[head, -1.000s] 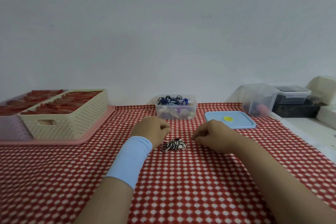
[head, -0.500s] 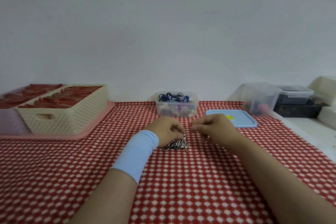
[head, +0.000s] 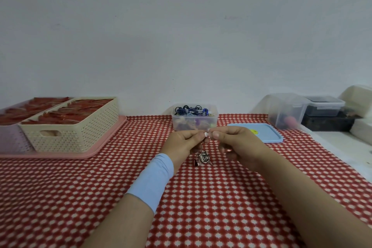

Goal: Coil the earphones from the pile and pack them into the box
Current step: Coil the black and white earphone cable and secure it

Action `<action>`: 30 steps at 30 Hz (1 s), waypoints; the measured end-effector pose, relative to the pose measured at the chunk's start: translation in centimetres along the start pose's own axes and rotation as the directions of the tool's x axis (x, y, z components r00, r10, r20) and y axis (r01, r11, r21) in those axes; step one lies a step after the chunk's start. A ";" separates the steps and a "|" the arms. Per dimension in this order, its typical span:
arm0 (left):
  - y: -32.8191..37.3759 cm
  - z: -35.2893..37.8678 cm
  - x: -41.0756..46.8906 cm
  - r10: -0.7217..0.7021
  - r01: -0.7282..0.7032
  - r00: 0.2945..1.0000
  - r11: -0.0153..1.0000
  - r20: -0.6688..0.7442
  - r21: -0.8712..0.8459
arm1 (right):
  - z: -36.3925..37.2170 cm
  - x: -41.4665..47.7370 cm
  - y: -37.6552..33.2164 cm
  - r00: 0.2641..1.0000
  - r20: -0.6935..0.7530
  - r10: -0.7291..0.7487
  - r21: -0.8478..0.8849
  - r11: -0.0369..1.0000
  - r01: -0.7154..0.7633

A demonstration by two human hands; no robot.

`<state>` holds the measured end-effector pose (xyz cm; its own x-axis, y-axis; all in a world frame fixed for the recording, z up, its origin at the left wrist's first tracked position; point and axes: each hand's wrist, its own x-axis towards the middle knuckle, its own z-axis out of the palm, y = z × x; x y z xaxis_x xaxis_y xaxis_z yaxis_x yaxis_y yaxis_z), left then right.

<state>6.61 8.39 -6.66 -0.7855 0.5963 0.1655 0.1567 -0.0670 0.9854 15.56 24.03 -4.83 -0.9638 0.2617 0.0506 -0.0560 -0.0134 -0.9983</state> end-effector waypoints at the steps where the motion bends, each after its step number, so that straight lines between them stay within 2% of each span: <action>1: -0.1 0.0 0.0 0.001 -0.001 1.000 1.000 0.003 0.015 | 0.0 -0.1 0.0 1.000 0.007 0.005 -0.008 1.000 -0.005; 7: -0.2 0.1 -0.1 0.004 -0.007 0.999 0.997 0.039 0.073 | -0.1 -0.3 -0.1 1.000 0.025 0.017 -0.037 0.999 -0.016; 13: -0.5 0.2 -0.1 -0.004 0.003 1.000 0.999 0.018 0.052 | 0.0 -0.4 -0.3 0.999 0.031 0.019 -0.056 0.998 -0.017; 20: -0.4 0.2 -0.1 0.075 -0.075 0.997 0.989 0.009 0.130 | -0.1 -0.2 -0.2 0.999 -0.005 0.034 -0.105 0.994 -0.034; 30: -0.4 1.0 -0.2 0.025 -0.023 0.999 0.999 0.047 -0.040 | -0.8 -0.3 -0.1 0.997 0.072 0.021 -0.032 0.999 -0.019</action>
<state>7.29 9.14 -7.10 -0.7522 0.6316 0.1879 0.1507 -0.1126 0.9821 16.03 24.77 -4.74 -0.9811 0.1910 0.0315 -0.0295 0.0130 -0.9995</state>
